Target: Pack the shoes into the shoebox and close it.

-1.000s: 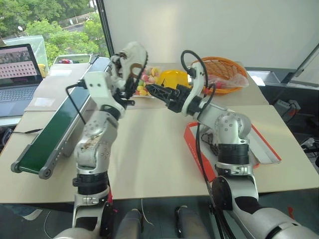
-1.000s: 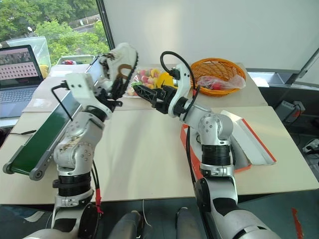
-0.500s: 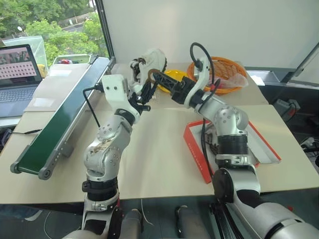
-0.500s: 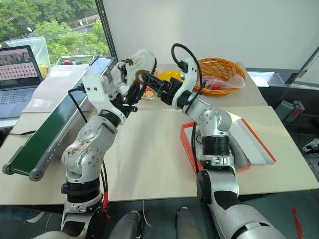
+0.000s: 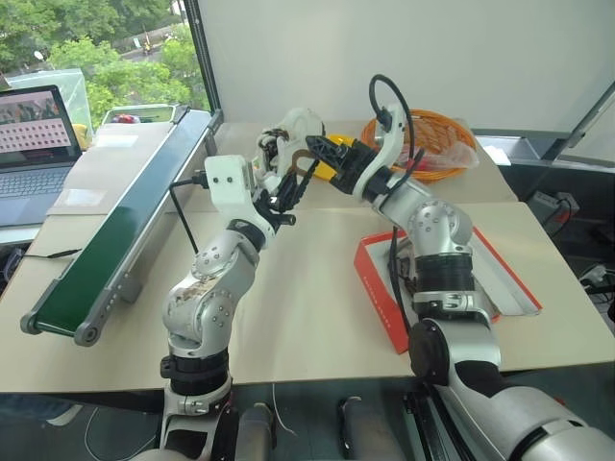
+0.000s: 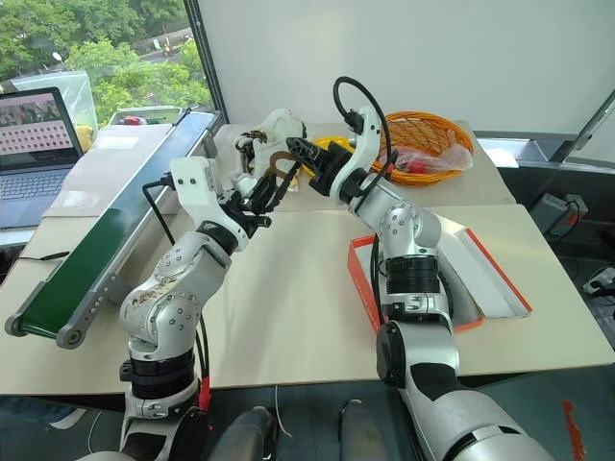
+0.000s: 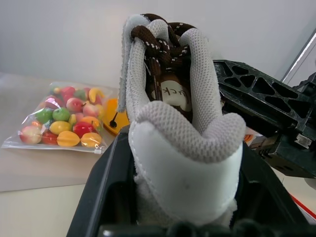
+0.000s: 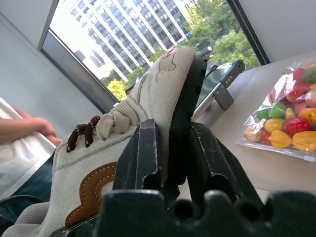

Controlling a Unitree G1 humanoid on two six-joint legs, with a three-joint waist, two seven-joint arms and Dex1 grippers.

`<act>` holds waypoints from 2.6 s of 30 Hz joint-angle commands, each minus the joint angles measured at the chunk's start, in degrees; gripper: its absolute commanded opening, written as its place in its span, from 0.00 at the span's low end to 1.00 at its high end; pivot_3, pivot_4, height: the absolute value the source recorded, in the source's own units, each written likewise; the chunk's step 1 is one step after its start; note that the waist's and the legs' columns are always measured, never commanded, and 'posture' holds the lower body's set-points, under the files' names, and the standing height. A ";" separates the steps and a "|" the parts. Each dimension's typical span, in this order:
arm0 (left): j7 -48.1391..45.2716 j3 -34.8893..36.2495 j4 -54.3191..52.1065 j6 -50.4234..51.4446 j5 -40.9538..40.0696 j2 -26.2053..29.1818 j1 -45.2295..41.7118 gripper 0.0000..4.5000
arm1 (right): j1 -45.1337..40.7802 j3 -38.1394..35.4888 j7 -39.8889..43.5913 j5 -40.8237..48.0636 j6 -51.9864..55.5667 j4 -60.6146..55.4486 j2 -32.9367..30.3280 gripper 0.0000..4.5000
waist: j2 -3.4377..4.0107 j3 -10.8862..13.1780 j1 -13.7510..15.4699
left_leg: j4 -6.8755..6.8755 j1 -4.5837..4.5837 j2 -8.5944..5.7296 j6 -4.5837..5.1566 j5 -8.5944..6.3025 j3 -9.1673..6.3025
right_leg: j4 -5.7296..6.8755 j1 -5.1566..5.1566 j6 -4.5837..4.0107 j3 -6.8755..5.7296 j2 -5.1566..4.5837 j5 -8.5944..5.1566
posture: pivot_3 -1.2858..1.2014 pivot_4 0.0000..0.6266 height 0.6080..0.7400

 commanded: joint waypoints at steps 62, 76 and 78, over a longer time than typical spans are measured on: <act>-13.86 4.25 -4.44 10.67 -14.74 22.21 2.77 0.96 | 24.83 24.90 30.72 -18.42 8.17 -26.43 -50.10 0.07 | 0.10 0.07 1.24 | 0.05 -0.01 -0.03 0.06 -0.04 0.06 | -0.18 0.13 0.14 0.02 -0.05 -0.08 | 0.52 0.24 1.00; -23.87 0.60 -4.82 9.65 -13.71 30.99 2.10 0.97 | 26.30 24.25 28.12 -21.68 5.22 -24.25 -44.25 0.79 | 0.10 0.07 1.41 | 0.08 0.00 -0.03 0.06 -0.04 0.08 | -0.14 0.13 0.13 0.04 -0.05 -0.08 | 0.52 0.24 1.00; -25.48 -0.40 -4.64 9.07 -13.66 31.33 2.13 0.97 | 25.73 23.62 28.19 -21.70 5.63 -24.97 -44.96 0.92 | 0.10 0.07 1.46 | 0.08 0.00 -0.03 0.06 -0.04 0.08 | -0.14 0.12 0.13 0.04 -0.05 -0.08 | 0.52 0.24 1.00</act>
